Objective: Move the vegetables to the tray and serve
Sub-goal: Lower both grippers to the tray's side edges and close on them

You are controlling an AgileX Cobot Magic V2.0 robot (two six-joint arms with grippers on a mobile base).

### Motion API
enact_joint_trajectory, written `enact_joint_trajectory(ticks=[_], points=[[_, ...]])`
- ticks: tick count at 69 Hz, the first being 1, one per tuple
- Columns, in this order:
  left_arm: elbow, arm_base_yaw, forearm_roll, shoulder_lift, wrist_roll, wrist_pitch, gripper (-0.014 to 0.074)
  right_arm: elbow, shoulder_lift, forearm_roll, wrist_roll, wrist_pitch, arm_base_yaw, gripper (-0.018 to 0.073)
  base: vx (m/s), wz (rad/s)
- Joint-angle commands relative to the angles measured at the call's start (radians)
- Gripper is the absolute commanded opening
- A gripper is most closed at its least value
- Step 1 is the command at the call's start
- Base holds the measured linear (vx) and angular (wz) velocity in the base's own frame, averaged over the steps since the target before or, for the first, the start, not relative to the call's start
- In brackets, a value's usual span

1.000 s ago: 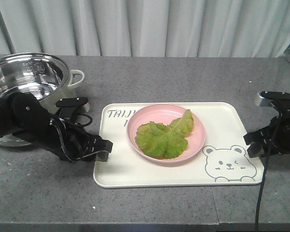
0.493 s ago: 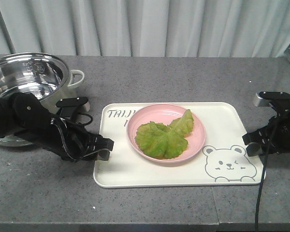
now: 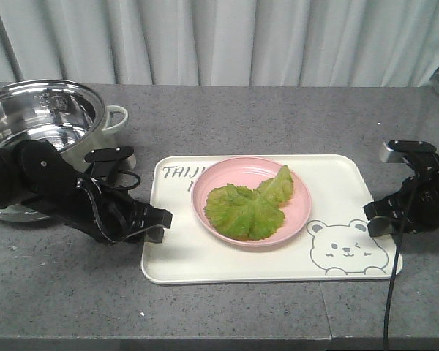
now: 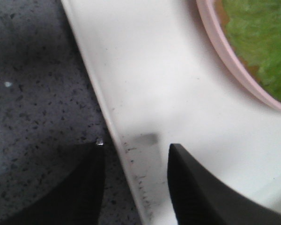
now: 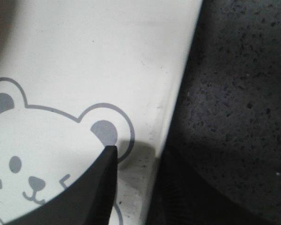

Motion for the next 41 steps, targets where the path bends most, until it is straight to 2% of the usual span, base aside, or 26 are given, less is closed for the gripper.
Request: enact_joint_trajectory(ticks=[1,18,41], points=[[-0.026,-0.003,-0.031,-0.035,-0.007,-0.032,0.0194,-0.021,-0.03,0.021,-0.013,0.022,-0.004,0.0161,0.0,0.0],[-0.026,-0.003,-0.03,-0.035,-0.006,-0.034,-0.0006,-0.021,-0.03,0.028,-0.013,0.034,-0.004,0.0002,0.0,0.0],[-0.026,-0.003,-0.027,-0.046,-0.003,-0.034,-0.0008,-0.021,-0.059,0.072,-0.013,0.079,-0.004,-0.0008,0.0,0.0]])
